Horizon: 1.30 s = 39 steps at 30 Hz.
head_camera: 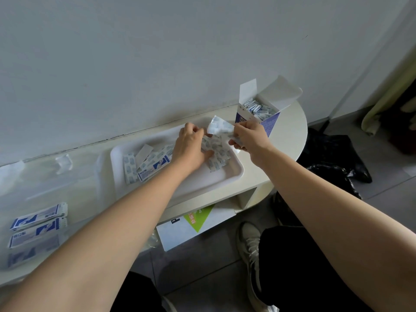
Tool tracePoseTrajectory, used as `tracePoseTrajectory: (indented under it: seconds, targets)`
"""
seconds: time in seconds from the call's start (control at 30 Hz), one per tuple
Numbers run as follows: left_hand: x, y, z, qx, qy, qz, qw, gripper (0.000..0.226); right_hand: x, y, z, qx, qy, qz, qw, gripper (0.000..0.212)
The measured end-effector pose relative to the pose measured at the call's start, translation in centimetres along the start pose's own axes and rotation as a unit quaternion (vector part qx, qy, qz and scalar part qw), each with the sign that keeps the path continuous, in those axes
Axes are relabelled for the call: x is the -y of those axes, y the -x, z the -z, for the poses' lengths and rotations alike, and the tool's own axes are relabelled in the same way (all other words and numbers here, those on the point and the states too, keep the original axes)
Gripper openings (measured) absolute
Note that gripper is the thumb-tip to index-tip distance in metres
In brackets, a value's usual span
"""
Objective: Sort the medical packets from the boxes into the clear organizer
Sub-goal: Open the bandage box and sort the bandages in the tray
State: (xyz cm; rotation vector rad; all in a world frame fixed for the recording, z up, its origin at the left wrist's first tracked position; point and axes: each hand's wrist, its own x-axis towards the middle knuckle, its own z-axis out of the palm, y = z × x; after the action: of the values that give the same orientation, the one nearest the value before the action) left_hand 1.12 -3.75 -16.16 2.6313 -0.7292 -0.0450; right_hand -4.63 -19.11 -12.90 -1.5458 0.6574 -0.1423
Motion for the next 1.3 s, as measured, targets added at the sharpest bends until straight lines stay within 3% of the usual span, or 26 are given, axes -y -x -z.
tracePoseTrajectory:
  seconds: [0.17, 0.3, 0.53, 0.7, 0.93, 1.2, 1.3]
  targets:
    - [-1.3, 0.0, 0.0, -0.045, -0.033, -0.100, 0.993, 0.053, 0.1, -0.1, 0.0, -0.016, -0.063, -0.022, 0.998, 0.009]
    - [-2.3, -0.3, -0.6, -0.005, -0.098, -0.149, 0.984, 0.067, 0.2, -0.3, 0.1, -0.018, -0.079, -0.030, 0.996, 0.009]
    - [-3.4, -2.3, -0.8, 0.078, -0.151, -0.196, 0.966, 0.048, 0.4, -0.1, 0.9, 0.000, -0.108, -0.042, 0.993, 0.009]
    - [-3.6, -3.4, -1.7, 0.119, -0.206, -0.236, 0.942, 0.054, 0.4, -0.4, 1.8, -0.012, -0.146, -0.037, 0.988, 0.015]
    - [-3.1, -3.3, -1.6, 0.070, -0.171, -0.238, 0.953, 0.044, -0.3, -1.6, 3.6, -0.061, -0.123, -0.052, 0.989, 0.016]
    - [-0.4, -1.4, -0.3, -0.069, -0.056, -0.264, 0.960, 0.034, -0.6, -1.5, 3.1, -0.027, -0.076, -0.046, 0.996, 0.010]
    - [2.0, -0.3, 0.1, -0.047, -0.057, -0.248, 0.966, 0.042, -0.6, -1.0, 2.1, 0.008, -0.046, -0.048, 0.998, 0.013]
